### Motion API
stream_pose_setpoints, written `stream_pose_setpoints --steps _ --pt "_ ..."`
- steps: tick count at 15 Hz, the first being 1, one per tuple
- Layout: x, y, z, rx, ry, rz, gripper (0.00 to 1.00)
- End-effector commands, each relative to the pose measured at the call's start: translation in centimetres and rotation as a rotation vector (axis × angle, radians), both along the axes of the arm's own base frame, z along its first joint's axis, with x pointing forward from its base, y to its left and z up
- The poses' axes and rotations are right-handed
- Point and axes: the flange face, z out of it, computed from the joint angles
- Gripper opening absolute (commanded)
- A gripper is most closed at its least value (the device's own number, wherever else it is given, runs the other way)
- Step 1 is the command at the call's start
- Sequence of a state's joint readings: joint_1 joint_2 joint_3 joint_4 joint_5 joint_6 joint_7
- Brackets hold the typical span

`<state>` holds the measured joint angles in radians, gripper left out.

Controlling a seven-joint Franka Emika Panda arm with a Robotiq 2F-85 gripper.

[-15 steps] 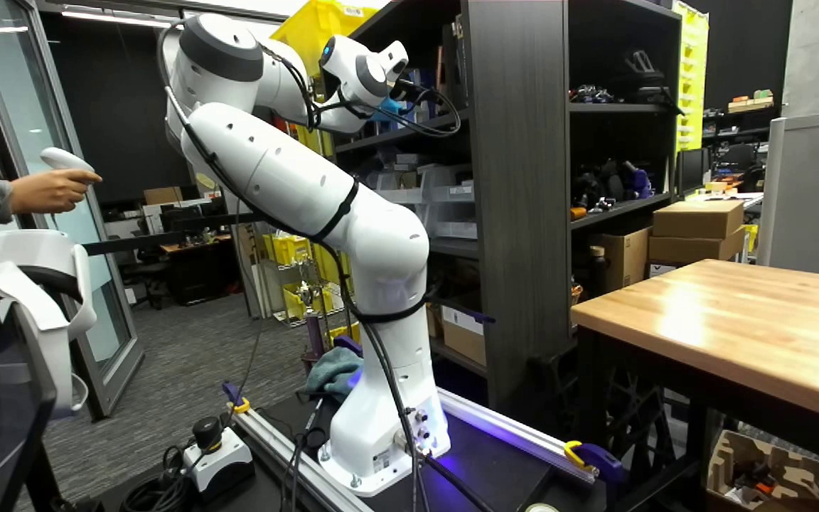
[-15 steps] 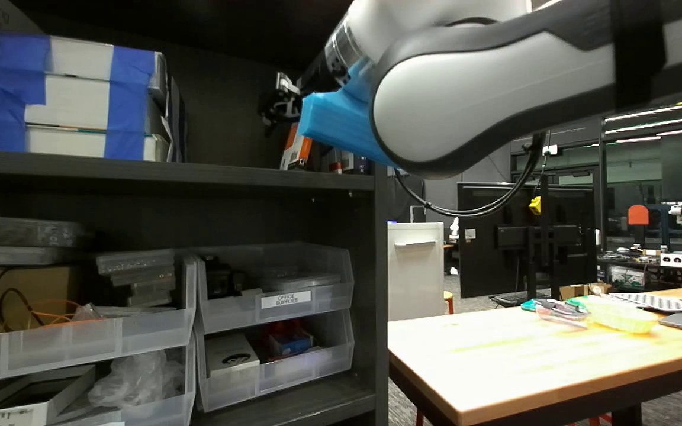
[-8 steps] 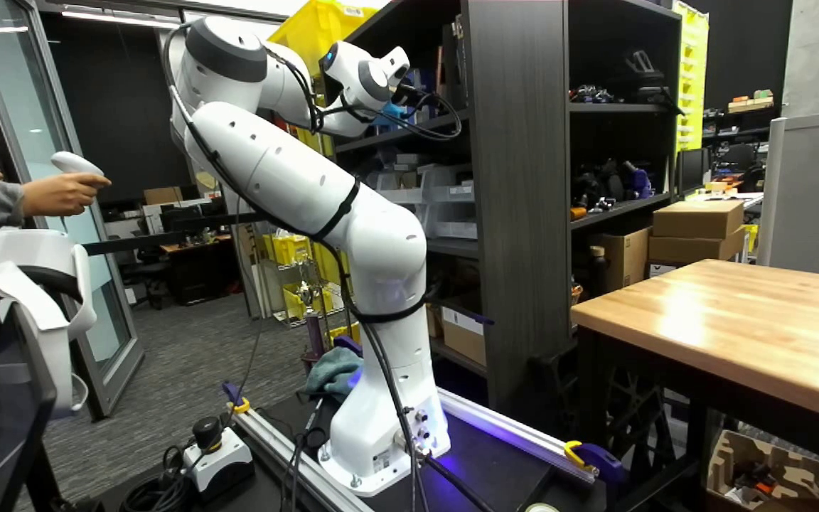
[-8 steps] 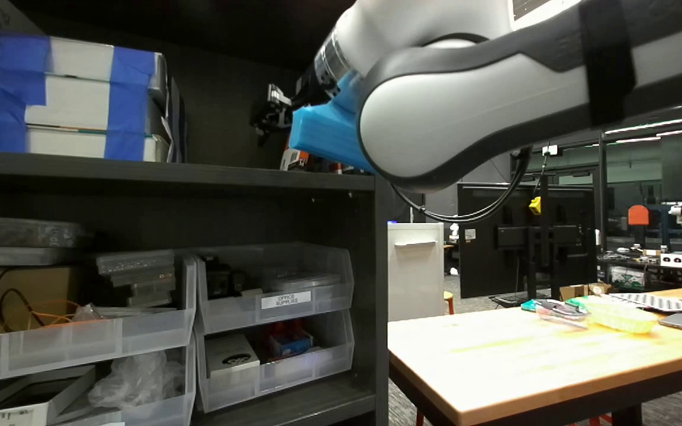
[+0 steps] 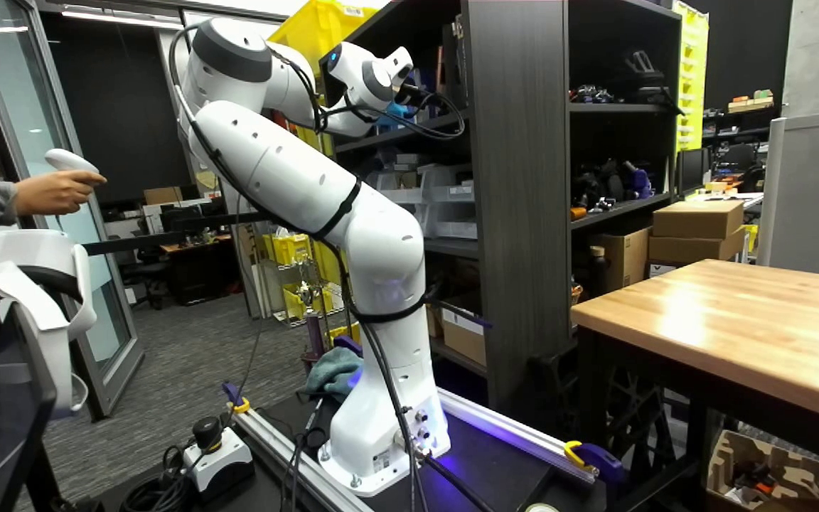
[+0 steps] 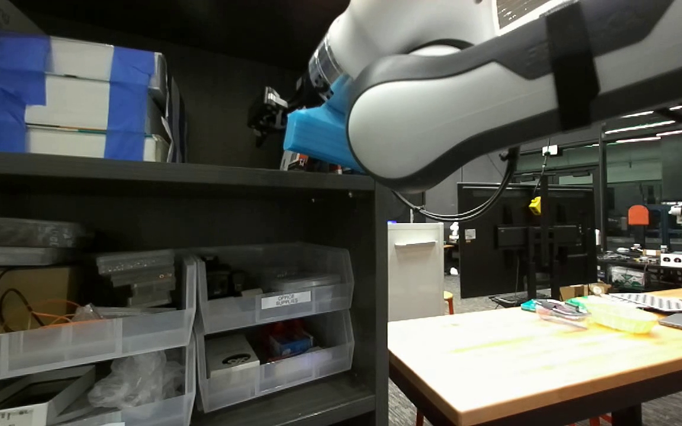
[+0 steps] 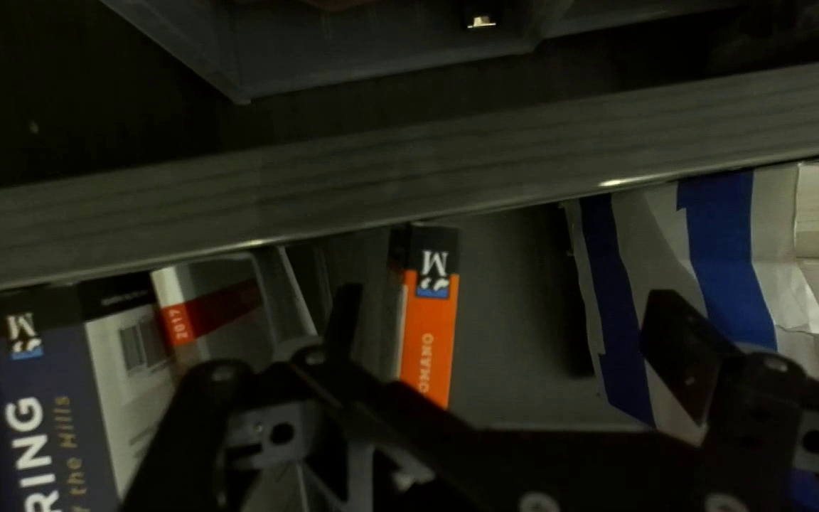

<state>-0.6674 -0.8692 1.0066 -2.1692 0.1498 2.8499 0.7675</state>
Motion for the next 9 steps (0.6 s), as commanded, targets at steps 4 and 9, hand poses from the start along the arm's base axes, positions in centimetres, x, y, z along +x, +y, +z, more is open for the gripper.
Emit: stream_pose_setpoints --steps 4,9 --pt "1.01 -0.35 0.72 0.004 -0.014 0.003 1.0" --pt "1.44 -0.68 0.55 0.01 -0.008 0.005 1.0"
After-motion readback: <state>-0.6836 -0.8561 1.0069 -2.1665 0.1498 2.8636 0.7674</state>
